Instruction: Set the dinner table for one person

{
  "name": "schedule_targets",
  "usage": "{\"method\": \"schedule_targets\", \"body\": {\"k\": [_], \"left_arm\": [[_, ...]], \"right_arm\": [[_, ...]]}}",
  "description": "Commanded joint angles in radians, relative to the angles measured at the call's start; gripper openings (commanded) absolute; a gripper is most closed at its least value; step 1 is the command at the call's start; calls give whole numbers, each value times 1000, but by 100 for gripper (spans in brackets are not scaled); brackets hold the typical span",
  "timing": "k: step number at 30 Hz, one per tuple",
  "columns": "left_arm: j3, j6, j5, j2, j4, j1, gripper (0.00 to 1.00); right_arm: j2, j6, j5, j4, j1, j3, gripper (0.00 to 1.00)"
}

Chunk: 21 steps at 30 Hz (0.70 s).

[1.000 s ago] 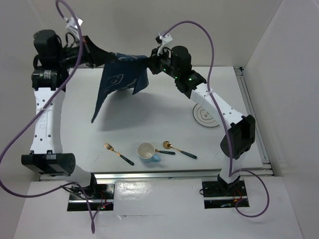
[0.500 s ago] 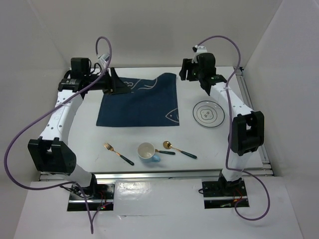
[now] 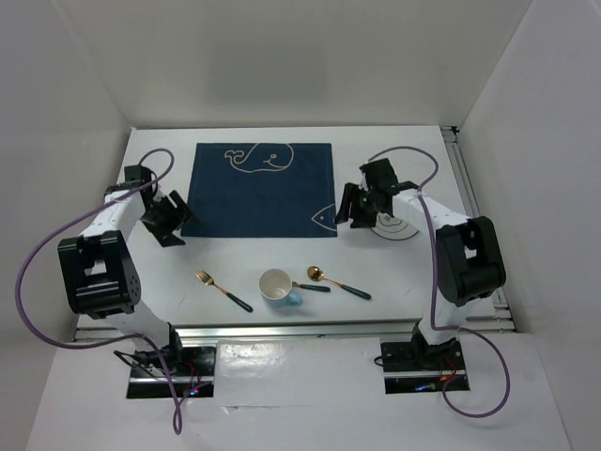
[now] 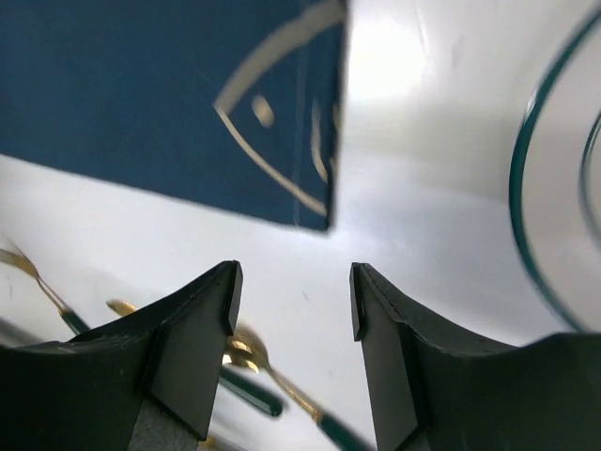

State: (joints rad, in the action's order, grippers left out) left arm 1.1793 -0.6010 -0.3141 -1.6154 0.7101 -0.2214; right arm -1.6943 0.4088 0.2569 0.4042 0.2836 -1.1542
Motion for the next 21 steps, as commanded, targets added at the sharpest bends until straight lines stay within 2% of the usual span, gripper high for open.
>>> {"method": "schedule_targets", "body": {"k": [1,7,10,11,12,15,17,19,20,21], "left_arm": [[-29,-65,108,-40,-47,-13,81],[45,-76,136,-141,-86,-22,78],[150,-75,184,-244,-52,-13,80],[172,-75,193,-267,-38,-13,80],[198,-75,193,-305,-38,-13,81],[216,-75,193,-340,-38,-1,80],[217,-66,205,-354,-38,10,72],[217,-66,205,-365,-38,20,56],[206,-66,205,-374,-38,20,36],[206,-66,205,-374,-38,20,26]], "right_arm": [[77,114,45,9,-1,60,63],[-13,122,16,-4,18,7,63],[-91,82,-39,16,63,-110,68],[-161,73,-63,59,74,-149,70],[-197,62,-129,82,86,-230,74],[-313,53,-198,146,120,-350,77],[-373,53,-249,171,120,-387,77],[-396,53,-268,180,129,-397,77],[-396,53,-277,180,138,-397,76],[-407,53,-277,180,138,-397,71]]}}
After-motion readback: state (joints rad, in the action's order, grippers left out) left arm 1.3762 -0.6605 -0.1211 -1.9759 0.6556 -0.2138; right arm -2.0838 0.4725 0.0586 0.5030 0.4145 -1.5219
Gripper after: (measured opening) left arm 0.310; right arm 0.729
